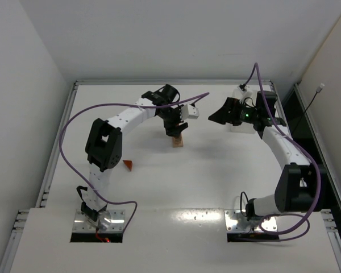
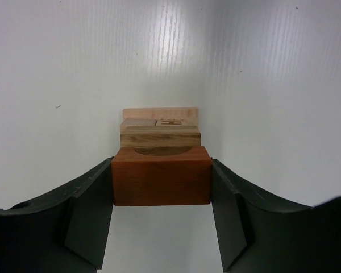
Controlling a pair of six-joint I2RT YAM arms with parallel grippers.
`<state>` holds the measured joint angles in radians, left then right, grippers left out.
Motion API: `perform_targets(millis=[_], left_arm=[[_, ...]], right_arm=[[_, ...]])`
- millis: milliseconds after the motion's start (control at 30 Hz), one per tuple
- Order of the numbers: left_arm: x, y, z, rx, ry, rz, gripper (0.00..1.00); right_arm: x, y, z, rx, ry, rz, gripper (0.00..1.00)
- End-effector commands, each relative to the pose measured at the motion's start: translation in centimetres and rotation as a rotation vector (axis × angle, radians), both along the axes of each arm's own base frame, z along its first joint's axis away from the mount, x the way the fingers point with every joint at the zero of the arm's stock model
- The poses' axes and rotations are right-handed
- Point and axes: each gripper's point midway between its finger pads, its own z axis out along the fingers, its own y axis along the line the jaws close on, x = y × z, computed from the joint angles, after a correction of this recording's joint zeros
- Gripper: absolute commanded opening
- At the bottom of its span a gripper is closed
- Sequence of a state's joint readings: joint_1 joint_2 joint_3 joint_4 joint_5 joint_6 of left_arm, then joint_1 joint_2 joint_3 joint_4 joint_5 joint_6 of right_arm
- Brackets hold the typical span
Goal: Build the wood block tower
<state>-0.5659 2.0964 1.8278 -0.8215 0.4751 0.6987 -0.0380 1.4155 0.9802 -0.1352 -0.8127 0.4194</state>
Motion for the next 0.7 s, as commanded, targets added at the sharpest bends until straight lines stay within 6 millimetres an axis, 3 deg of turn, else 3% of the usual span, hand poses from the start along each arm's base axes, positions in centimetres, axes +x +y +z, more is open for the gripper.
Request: perform_targets(millis=[0,433,667], left_arm=[[0.38,-0.87,1.04,-0.038,-0.02,-0.032,0.02],[0.56,-0.98,0.48,-0.033,-0.012,-0.032,0.02],[0.91,-1.2,1.11,-0.043,-0.027,-0.033,0.02]], right_arm=[[0.96,-0.01,1.51,0.006,-0.068,0.013,1.0],[1.16,-0.02,1.31,0.006,-0.068,0.013,1.0],[1.05,0.08,1.38,0.011,-0.068,0.021,1.0]])
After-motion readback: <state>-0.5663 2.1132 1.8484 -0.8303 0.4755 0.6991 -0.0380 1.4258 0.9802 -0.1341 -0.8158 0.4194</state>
